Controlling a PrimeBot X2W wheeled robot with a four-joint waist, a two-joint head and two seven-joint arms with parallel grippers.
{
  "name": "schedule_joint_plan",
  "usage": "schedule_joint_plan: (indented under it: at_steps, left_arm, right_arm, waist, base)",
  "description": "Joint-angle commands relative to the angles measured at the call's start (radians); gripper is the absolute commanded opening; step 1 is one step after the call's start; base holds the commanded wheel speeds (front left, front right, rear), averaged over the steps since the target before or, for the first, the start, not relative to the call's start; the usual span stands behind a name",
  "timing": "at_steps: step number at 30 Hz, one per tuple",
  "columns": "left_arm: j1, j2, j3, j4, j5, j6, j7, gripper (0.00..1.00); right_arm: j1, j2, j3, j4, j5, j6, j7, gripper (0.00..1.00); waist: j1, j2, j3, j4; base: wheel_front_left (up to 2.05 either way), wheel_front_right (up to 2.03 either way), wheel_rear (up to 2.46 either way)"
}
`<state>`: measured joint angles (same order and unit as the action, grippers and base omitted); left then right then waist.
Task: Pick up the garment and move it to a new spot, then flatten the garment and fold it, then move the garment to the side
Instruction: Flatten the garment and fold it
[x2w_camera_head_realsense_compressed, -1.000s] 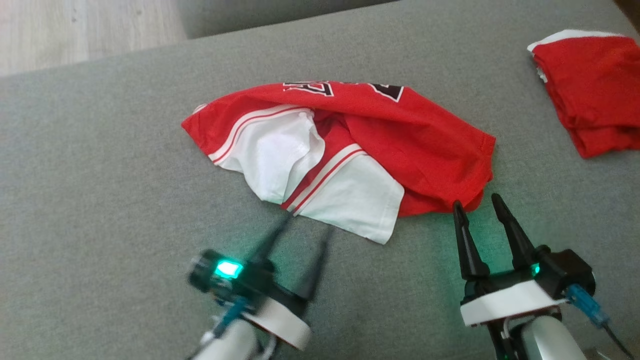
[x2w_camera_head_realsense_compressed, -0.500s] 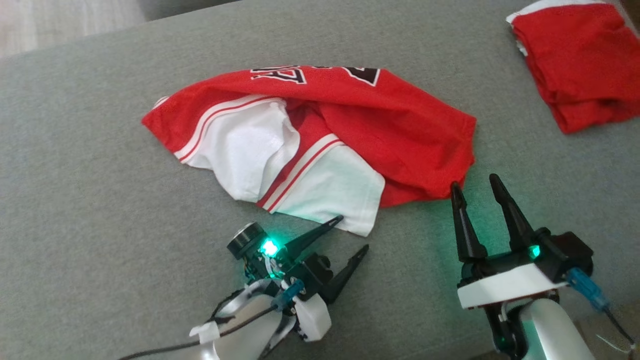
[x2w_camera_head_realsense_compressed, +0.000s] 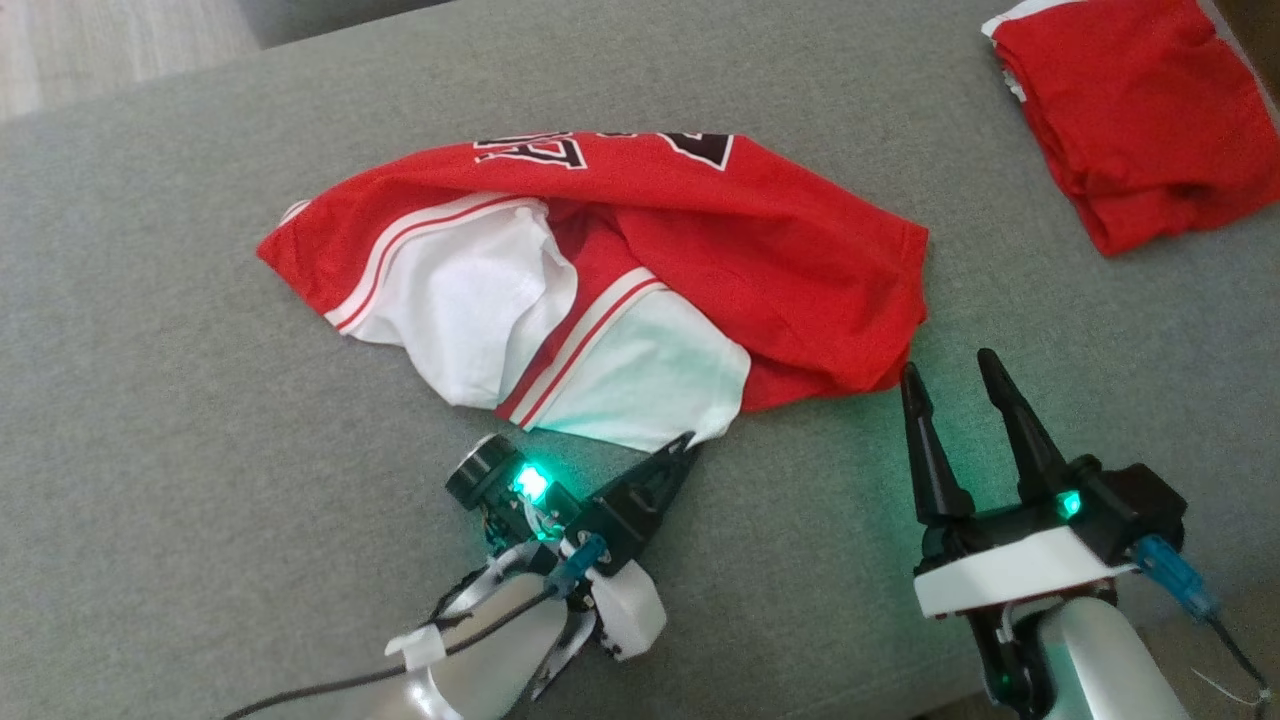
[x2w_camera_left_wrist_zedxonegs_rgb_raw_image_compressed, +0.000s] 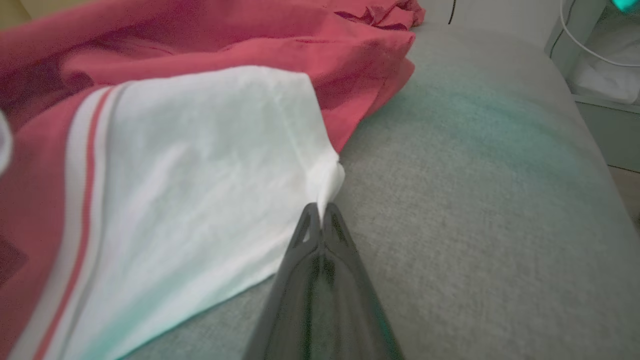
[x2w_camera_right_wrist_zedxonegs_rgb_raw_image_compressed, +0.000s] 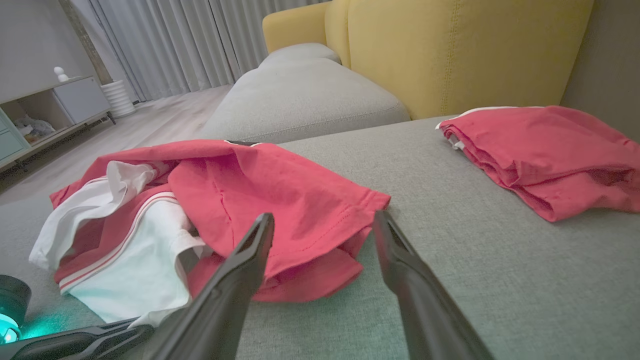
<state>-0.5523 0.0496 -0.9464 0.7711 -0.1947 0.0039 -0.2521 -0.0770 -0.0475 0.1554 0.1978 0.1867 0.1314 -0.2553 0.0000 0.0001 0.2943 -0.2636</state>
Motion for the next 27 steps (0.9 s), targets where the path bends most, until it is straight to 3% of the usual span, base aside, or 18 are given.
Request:
schedule_joint_plan:
  at_steps: [1,4,6,11,15,20,27]
  left_arm:
    - [-0.034,0.001,0.024,-0.016,-0.007,0.023,-0.005,0.00]
    - [-0.021,0.008,0.066,-0.119,-0.011,0.080,-0.009,0.00]
    - [0.002,0.045,0.105,-0.246,0.004,0.123,-0.009,0.00]
    - [0.101,0.192,0.196,-0.569,0.061,0.212,-0.009,0.00]
    - [0.193,0.311,0.271,-0.743,0.083,0.278,-0.010,0.00]
    - [0.274,0.400,0.349,-0.836,0.073,0.320,-0.010,0.00]
    - [0.286,0.432,0.399,-0.882,0.070,0.333,-0.010,0.00]
  right_arm:
    - [-0.018,-0.003,0.015,-0.026,0.004,-0.001,-0.006,1.00]
    - [-0.009,-0.003,0.001,-0.028,0.003,-0.001,-0.006,1.00]
    - [0.001,-0.003,-0.006,-0.028,0.002,-0.001,-0.006,1.00]
    - [0.027,-0.003,-0.035,-0.016,-0.002,-0.001,-0.006,1.00]
    - [0.037,-0.003,-0.044,0.019,-0.010,-0.001,-0.006,1.00]
    - [0.026,-0.003,-0.056,0.083,-0.021,-0.001,-0.006,1.00]
    - [0.008,-0.005,-0.071,0.155,-0.014,-0.001,-0.006,1.00]
  waist:
    - [0.0000,-0.0001,-0.009,0.008]
    - [0.0000,-0.0001,-0.026,0.031]
    - [0.0000,-0.0001,-0.038,0.053]
    - [0.0000,-0.0001,-0.069,0.123]
    - [0.0000,-0.0001,-0.083,0.172]
    - [0.0000,-0.0001,-0.082,0.220]
    - [0.0000,-0.0001,-0.070,0.260]
  base:
    - [0.00,0.00,0.00]
    - [0.00,0.00,0.00]
    - [0.00,0.00,0.00]
    - [0.00,0.00,0.00]
    - [0.00,0.00,0.00]
    - [0.00,0.00,0.00]
    - [0.00,0.00,0.00]
